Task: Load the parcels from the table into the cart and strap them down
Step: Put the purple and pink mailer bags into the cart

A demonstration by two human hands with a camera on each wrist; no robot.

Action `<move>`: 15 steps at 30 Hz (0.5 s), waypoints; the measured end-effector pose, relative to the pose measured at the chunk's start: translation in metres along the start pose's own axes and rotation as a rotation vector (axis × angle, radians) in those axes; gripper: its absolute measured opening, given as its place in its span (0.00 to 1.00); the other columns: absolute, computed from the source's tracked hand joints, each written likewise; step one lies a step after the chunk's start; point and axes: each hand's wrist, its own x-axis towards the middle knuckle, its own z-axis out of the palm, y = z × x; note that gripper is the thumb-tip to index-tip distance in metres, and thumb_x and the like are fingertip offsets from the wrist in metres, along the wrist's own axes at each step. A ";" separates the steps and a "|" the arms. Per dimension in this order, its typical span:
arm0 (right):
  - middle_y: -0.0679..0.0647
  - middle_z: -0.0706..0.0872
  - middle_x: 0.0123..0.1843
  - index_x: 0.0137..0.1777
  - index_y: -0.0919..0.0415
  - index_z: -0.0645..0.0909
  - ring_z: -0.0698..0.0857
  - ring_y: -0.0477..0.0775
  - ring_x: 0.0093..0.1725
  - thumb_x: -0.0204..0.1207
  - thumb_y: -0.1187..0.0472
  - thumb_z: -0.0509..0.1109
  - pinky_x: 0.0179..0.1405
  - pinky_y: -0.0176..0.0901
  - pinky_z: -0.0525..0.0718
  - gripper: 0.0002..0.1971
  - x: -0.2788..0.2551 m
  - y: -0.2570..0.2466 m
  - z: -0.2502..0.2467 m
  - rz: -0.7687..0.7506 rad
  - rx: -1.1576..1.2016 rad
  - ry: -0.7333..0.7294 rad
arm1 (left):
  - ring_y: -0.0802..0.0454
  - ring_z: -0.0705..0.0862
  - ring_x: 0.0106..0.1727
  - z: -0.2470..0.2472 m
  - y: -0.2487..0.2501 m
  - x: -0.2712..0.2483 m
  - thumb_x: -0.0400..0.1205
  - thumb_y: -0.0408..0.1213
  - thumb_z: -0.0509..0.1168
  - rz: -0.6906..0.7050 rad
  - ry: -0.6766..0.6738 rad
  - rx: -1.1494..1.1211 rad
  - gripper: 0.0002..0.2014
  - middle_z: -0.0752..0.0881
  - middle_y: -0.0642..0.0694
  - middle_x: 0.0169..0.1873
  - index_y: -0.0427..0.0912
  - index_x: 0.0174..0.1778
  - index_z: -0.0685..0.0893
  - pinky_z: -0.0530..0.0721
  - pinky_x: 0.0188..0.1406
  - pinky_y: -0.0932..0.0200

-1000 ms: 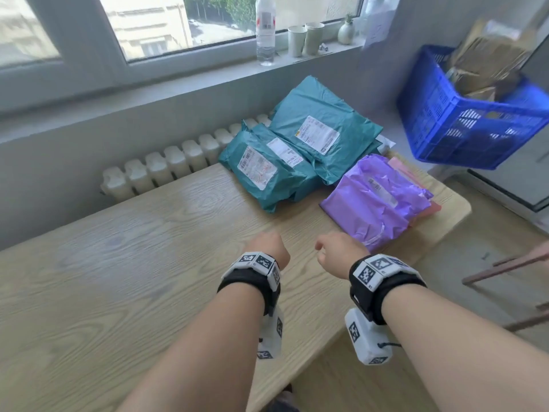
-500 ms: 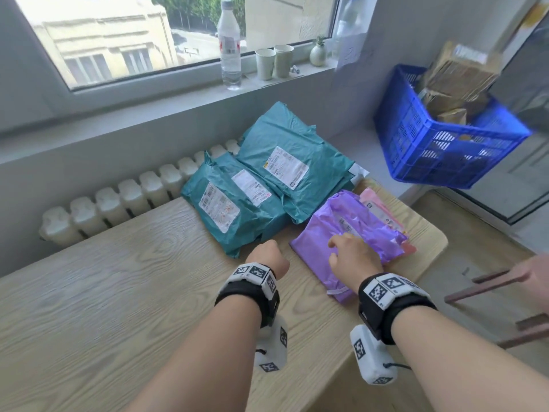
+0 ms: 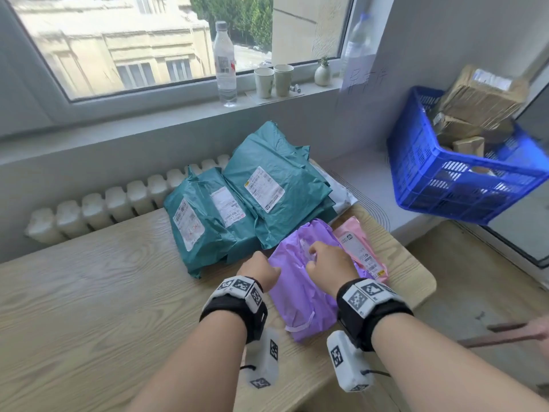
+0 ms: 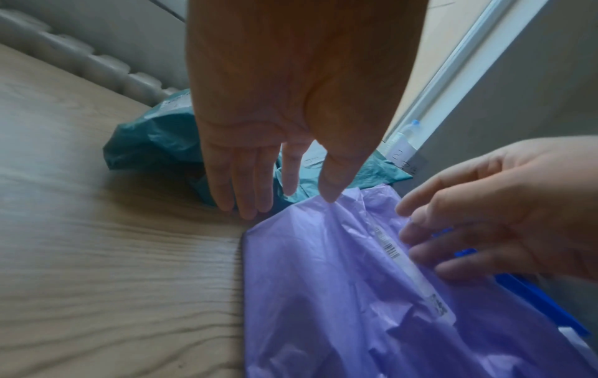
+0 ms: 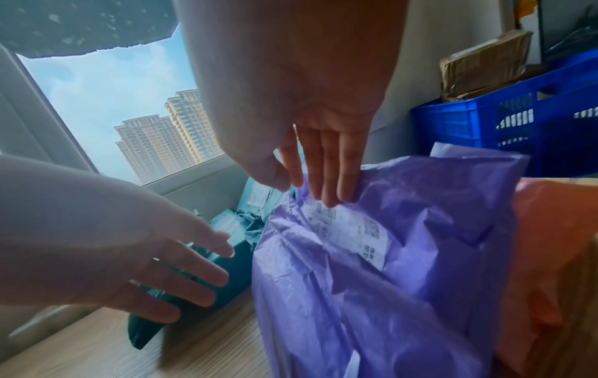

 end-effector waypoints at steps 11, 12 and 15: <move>0.59 0.79 0.45 0.30 0.54 0.62 0.79 0.59 0.47 0.76 0.59 0.65 0.42 0.39 0.70 0.16 0.023 0.016 0.025 -0.086 -0.051 -0.243 | 0.37 0.84 0.64 0.030 -0.002 0.003 0.79 0.50 0.65 -0.162 -0.063 -0.258 0.33 0.83 0.34 0.64 0.35 0.75 0.66 0.82 0.61 0.45; 0.56 0.78 0.43 0.30 0.53 0.62 0.77 0.57 0.45 0.75 0.59 0.65 0.42 0.39 0.70 0.16 0.024 0.016 0.028 -0.102 -0.057 -0.258 | 0.38 0.84 0.63 0.031 -0.004 0.002 0.79 0.50 0.64 -0.169 -0.055 -0.260 0.31 0.83 0.35 0.63 0.36 0.73 0.67 0.83 0.60 0.46; 0.51 0.74 0.34 0.31 0.53 0.63 0.76 0.56 0.42 0.74 0.58 0.68 0.39 0.40 0.70 0.16 0.024 0.015 0.034 -0.150 -0.087 -0.287 | 0.40 0.86 0.58 0.031 -0.011 -0.001 0.80 0.48 0.64 -0.189 -0.040 -0.277 0.21 0.84 0.41 0.51 0.39 0.63 0.73 0.81 0.49 0.53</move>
